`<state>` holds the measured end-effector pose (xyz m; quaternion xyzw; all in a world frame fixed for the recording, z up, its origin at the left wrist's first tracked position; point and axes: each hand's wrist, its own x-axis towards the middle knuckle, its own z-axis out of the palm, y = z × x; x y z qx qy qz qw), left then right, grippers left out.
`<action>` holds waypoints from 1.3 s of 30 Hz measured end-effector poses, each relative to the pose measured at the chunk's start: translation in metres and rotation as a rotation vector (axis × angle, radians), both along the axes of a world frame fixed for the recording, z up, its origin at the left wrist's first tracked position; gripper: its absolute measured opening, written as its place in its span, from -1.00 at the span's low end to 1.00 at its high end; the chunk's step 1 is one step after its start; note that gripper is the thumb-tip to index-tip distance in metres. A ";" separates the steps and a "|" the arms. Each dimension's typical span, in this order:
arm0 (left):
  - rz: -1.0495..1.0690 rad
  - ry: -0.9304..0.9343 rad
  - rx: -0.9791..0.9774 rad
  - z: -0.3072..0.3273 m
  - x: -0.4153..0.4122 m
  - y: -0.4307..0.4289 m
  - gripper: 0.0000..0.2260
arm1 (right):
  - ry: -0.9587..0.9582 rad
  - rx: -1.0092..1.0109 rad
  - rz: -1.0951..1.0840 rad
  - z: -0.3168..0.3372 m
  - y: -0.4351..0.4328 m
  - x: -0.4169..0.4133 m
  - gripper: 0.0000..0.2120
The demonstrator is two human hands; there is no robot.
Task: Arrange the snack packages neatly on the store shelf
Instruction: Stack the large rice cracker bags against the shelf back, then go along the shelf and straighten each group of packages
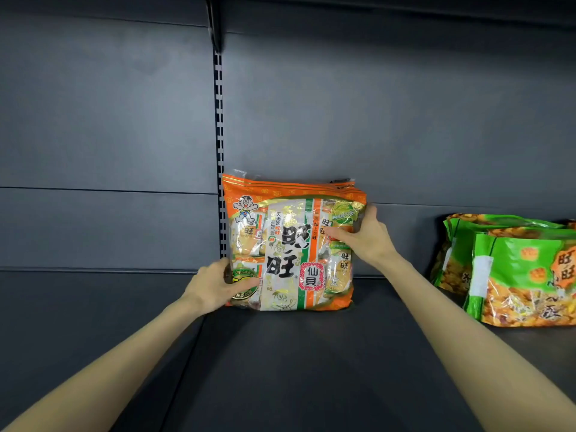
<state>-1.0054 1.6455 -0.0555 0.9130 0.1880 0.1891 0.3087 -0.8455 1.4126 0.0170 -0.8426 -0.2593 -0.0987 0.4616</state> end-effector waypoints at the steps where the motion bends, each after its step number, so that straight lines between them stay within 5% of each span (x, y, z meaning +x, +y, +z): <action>1: 0.050 -0.010 0.059 0.003 -0.003 -0.002 -0.53 | -0.014 0.005 -0.008 0.002 -0.002 -0.002 -0.25; 8: 0.273 -0.043 0.460 0.035 -0.030 -0.039 -0.65 | -0.134 -0.187 -0.044 0.019 -0.028 -0.012 -0.33; 13: 0.090 0.039 0.644 0.073 -0.028 -0.079 -0.75 | -0.210 -0.368 -0.042 0.041 -0.068 -0.003 -0.42; 20: -0.074 -0.034 0.834 0.128 0.022 -0.174 -0.52 | -0.329 -0.494 -0.069 0.080 -0.164 0.017 -0.53; 30: -0.168 -0.072 0.662 0.117 0.096 -0.332 -0.44 | -0.372 -0.588 -0.080 0.082 -0.318 0.069 -0.51; 39: -0.219 -0.067 0.430 0.103 0.148 -0.369 -0.29 | -0.267 -0.566 -0.045 0.068 -0.374 0.116 -0.34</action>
